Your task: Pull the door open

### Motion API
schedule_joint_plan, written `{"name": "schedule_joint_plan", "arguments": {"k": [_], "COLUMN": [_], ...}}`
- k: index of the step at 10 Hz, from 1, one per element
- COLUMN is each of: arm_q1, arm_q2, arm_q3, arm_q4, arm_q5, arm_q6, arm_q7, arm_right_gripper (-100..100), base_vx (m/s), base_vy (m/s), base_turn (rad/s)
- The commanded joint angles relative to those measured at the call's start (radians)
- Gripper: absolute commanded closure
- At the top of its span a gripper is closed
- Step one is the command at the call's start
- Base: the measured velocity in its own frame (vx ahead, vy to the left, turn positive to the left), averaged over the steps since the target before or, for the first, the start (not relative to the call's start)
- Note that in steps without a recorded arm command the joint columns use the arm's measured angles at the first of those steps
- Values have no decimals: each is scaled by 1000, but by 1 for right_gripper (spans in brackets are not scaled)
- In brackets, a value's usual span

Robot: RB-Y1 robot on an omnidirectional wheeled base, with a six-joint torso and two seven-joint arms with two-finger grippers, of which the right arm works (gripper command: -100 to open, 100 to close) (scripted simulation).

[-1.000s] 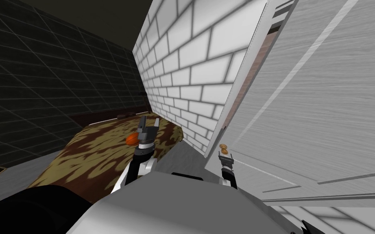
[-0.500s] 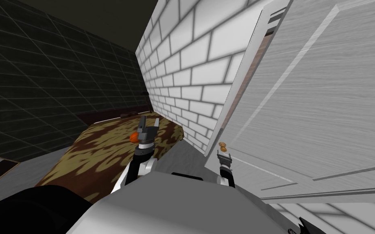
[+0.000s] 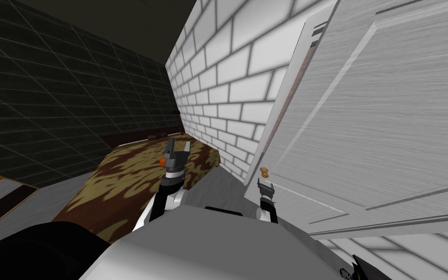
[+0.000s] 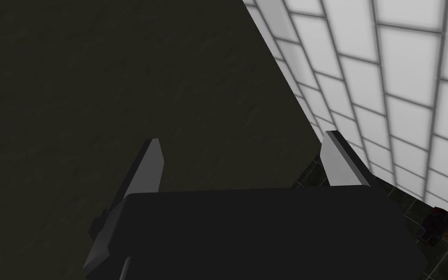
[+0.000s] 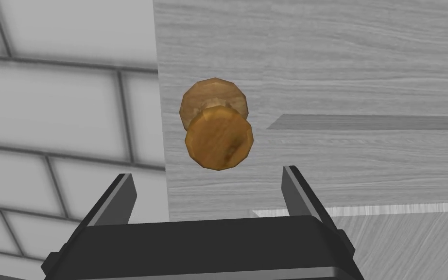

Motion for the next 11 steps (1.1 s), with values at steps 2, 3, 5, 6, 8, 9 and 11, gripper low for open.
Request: {"name": "schedule_joint_plan", "arguments": {"k": [2, 3, 5, 6, 8, 9, 11], "arm_q1": [-5, -4, 8, 8, 25, 30, 33], "arm_q2": [6, 5, -25, -25, -65, -78, -71], "arm_q3": [8, 6, -3, -3, -15, -19, -15], "arm_q4": [0, -1, 6, 8, 20, 24, 17], "arm_q5": [-17, -13, -22, -22, -33, -37, -34], "arm_q6": [3, 3, -5, -5, -15, -18, -15], "arm_q7": [-48, -35, -68, -68, -108, -120, -113], "arm_right_gripper": [-100, -100, -100, -100, -100, -100, 100], "base_vx": [-56, -22, 132, 82, 140, 203, 39], "base_vy": [-15, -7, -4, -6, -29, -29, -9], "base_turn": [16, 4, 115, -2, 135, 96, -10]}}
